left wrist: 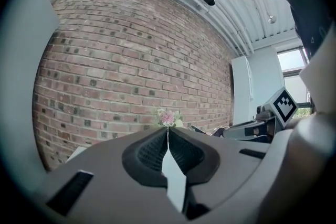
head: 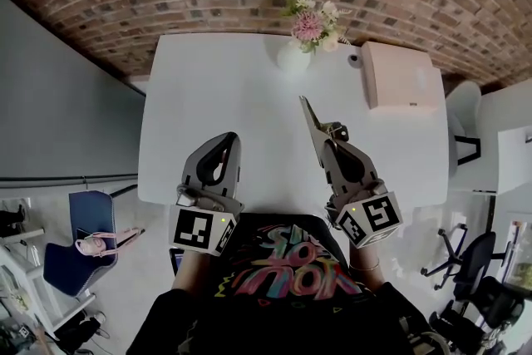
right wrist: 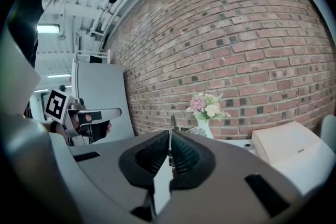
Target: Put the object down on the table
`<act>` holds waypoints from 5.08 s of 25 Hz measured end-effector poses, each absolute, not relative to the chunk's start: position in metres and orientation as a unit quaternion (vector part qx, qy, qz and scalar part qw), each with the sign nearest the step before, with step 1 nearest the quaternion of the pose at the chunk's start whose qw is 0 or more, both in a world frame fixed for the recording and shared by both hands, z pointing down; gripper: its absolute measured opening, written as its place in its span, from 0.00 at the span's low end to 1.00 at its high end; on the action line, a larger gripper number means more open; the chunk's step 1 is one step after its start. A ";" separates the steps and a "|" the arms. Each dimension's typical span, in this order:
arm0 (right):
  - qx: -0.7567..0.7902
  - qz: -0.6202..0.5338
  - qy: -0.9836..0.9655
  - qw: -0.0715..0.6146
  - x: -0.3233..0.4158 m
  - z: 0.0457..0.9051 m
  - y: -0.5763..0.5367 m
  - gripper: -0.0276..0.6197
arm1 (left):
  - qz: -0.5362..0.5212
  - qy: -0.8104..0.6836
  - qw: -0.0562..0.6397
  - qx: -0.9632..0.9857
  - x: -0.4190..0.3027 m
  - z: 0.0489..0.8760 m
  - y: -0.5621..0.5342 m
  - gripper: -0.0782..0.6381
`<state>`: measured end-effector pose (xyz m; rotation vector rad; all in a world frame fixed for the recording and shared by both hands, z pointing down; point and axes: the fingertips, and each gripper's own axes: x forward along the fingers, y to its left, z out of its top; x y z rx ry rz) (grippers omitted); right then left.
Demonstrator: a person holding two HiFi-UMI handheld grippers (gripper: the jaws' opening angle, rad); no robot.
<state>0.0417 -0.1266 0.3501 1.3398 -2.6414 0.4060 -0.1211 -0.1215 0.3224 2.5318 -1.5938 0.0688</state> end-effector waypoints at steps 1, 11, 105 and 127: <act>0.447 0.135 -0.881 0.076 0.041 0.350 -0.127 0.07 | 0.023 -0.529 0.075 0.845 -0.121 0.322 -0.122 0.15; 0.435 0.152 -0.883 0.092 0.028 0.364 -0.134 0.07 | 0.025 -0.522 0.086 0.848 -0.126 0.334 -0.125 0.15; 0.327 0.571 -0.752 0.021 -0.015 0.616 -0.162 0.21 | 0.052 -0.500 0.157 0.850 -0.100 0.407 -0.137 0.15; 0.338 0.327 -0.879 -0.079 0.019 0.410 -0.162 0.23 | 0.023 -0.499 0.095 0.861 -0.094 0.349 -0.128 0.15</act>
